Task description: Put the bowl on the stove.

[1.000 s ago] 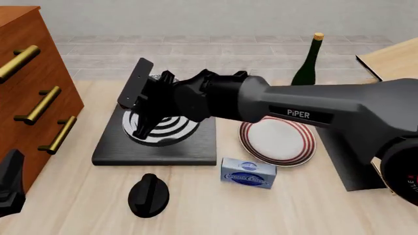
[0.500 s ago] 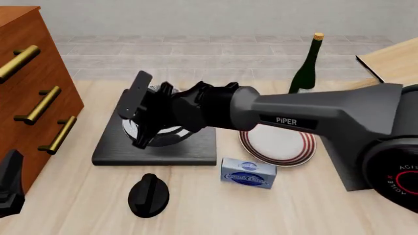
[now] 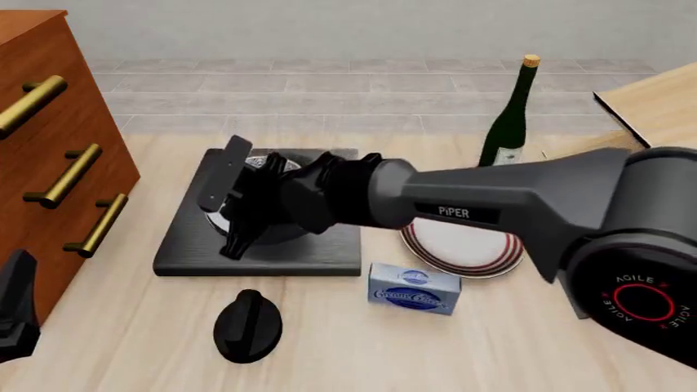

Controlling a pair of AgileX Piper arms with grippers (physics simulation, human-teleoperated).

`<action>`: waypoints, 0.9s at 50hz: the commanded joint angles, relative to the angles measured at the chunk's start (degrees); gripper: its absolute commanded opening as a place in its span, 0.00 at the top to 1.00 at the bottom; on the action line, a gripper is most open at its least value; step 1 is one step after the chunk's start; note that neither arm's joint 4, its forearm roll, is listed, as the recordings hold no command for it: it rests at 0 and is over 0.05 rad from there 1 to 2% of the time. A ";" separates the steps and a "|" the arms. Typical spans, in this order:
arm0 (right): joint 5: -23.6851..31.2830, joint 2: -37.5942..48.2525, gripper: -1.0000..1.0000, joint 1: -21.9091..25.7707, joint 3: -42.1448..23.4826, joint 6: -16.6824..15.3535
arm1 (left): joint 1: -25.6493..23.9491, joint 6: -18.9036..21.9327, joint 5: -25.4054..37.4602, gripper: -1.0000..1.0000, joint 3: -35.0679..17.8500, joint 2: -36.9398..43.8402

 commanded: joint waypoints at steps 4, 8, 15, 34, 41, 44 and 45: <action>0.01 0.95 1.00 0.23 -0.78 0.83 | 0.38 -0.09 -0.01 0.00 0.00 -0.03; 0.03 1.29 1.00 0.19 -0.95 0.89 | 0.43 -0.12 -0.05 0.00 0.00 -0.03; 0.07 1.78 1.00 0.36 -0.95 1.02 | 0.59 -0.16 -0.09 0.00 0.00 -0.04; -0.66 3.25 1.00 0.30 -1.09 1.58 | 0.92 -0.18 -0.28 0.00 0.00 -0.10; -0.86 3.42 1.00 0.41 -0.88 1.78 | 1.01 -0.07 -0.29 0.00 0.00 -0.15; -0.93 3.36 1.00 0.47 -0.70 1.79 | 1.02 -0.07 -0.30 0.00 0.00 -0.14; -0.92 3.41 1.00 0.36 -0.82 1.79 | 1.03 -0.08 -0.32 0.00 0.00 -0.14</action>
